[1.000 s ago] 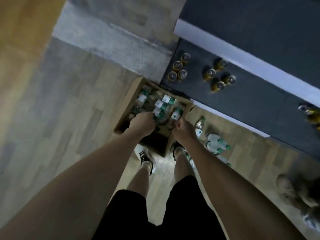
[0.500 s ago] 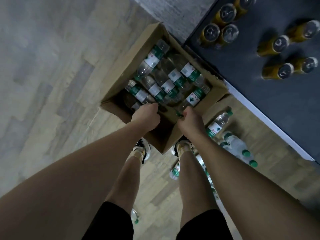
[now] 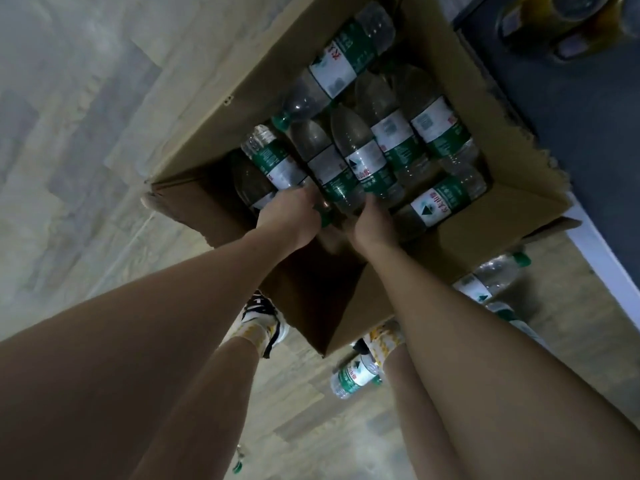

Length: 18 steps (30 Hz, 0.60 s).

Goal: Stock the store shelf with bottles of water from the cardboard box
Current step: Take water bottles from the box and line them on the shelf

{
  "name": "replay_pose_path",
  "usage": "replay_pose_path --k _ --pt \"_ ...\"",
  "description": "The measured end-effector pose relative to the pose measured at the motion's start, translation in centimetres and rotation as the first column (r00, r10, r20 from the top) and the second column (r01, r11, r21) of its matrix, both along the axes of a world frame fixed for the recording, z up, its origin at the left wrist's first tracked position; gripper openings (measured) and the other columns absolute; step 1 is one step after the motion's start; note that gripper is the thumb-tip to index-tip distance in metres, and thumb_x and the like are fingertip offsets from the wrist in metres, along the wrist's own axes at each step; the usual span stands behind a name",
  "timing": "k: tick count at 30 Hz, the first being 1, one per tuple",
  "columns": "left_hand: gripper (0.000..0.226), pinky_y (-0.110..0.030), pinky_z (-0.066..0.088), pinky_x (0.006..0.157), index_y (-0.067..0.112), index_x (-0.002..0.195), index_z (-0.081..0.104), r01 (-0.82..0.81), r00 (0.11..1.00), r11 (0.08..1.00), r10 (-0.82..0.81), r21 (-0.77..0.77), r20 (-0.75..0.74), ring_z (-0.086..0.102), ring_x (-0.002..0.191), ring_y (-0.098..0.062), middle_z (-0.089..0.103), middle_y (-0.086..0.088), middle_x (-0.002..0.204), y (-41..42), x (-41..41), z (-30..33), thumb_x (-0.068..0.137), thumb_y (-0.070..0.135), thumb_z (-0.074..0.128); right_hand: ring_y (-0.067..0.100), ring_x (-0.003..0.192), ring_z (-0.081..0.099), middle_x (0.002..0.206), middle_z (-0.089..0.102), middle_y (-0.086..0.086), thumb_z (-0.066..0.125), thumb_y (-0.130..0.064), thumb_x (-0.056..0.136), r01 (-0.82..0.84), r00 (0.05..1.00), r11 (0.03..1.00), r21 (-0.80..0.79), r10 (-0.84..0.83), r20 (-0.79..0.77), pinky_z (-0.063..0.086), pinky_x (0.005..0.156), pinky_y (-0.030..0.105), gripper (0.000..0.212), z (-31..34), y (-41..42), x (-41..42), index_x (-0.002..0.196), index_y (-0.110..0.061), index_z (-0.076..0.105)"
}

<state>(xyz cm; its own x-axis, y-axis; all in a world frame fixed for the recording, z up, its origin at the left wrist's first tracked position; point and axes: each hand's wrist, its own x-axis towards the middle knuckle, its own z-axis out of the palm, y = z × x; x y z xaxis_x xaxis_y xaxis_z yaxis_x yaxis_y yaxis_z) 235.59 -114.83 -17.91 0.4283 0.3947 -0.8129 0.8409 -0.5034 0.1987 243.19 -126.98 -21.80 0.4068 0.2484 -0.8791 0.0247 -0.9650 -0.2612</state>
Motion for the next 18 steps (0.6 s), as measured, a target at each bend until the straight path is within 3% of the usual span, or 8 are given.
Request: replay_pose_path --k 3,7,9,11,14,18 --pt "0.028 -0.034 0.047 0.066 0.016 0.12 0.056 0.037 0.999 0.999 -0.037 0.018 0.009 0.056 0.088 -0.025 0.061 -0.009 0.11 0.5 -0.7 -2.5 0.094 0.014 0.045 0.035 0.131 0.046 0.145 0.042 0.019 0.029 -0.02 0.106 0.115 0.989 0.993 0.014 -0.116 0.093 0.041 0.097 0.039 0.046 -3.0 1.7 -1.1 0.152 -0.016 0.026" --pt "0.027 -0.033 0.044 0.066 0.015 0.117 0.057 0.08 0.996 0.997 -0.08 0.001 0.035 0.06 0.094 -0.03 0.064 -0.01 0.108 0.8 -1.8 -4.4 0.092 0.014 0.048 0.031 0.123 0.055 0.138 0.049 0.016 0.048 -0.019 0.1 0.21 0.949 0.978 0.004 -0.205 0.242 0.045 0.084 0.032 0.051 -5.1 2.2 -4.2 0.147 -0.021 0.027" --pt "0.026 -0.035 0.047 0.066 0.017 0.116 0.058 0.084 0.996 0.996 -0.084 -0.012 0.027 0.058 0.087 -0.027 0.064 -0.008 0.105 1.4 -1.9 -4.7 0.092 0.016 0.048 0.03 0.124 0.054 0.138 0.051 0.015 0.061 -0.015 0.093 0.171 0.945 0.985 0.006 -0.166 0.283 0.048 0.092 0.038 0.064 -5.5 1.7 -5.3 0.147 -0.019 0.026" --pt "0.026 -0.039 0.053 0.074 0.018 0.117 0.058 0.096 0.995 0.995 -0.096 -0.013 0.017 0.059 0.09 -0.026 0.063 -0.007 0.107 2.1 -1.7 -4.7 0.093 0.017 0.048 0.032 0.128 0.049 0.141 0.048 0.017 0.062 -0.013 0.092 0.054 0.946 0.995 -0.078 -0.026 0.323 0.045 0.101 0.044 0.068 -5.9 1.7 -5.3 0.149 -0.015 0.023" --pt "0.024 -0.042 0.054 0.081 0.019 0.116 0.06 0.118 0.993 0.993 -0.118 0.002 0.011 0.06 0.097 -0.028 0.062 -0.007 0.11 2.9 -1.2 -4.6 0.094 0.017 0.05 0.033 0.131 0.044 0.145 0.044 0.021 0.06 -0.014 0.093 -0.024 0.95 0.985 -0.171 0.076 0.303 0.04 0.107 0.044 0.065 -6.9 2.7 -4.3 0.149 -0.009 0.028" --pt "0.023 -0.04 0.052 0.081 0.018 0.115 0.06 0.13 0.991 0.991 -0.13 0.023 0.016 0.059 0.1 -0.028 0.06 -0.006 0.114 3.8 -0.8 -4.8 0.095 0.016 0.048 0.033 0.128 0.047 0.14 0.046 0.017 0.067 -0.021 0.09 -0.013 0.982 0.993 -0.12 0.035 0.184 0.044 0.103 0.047 0.063 -7.7 3.9 -2.9 0.144 -0.017 0.035"
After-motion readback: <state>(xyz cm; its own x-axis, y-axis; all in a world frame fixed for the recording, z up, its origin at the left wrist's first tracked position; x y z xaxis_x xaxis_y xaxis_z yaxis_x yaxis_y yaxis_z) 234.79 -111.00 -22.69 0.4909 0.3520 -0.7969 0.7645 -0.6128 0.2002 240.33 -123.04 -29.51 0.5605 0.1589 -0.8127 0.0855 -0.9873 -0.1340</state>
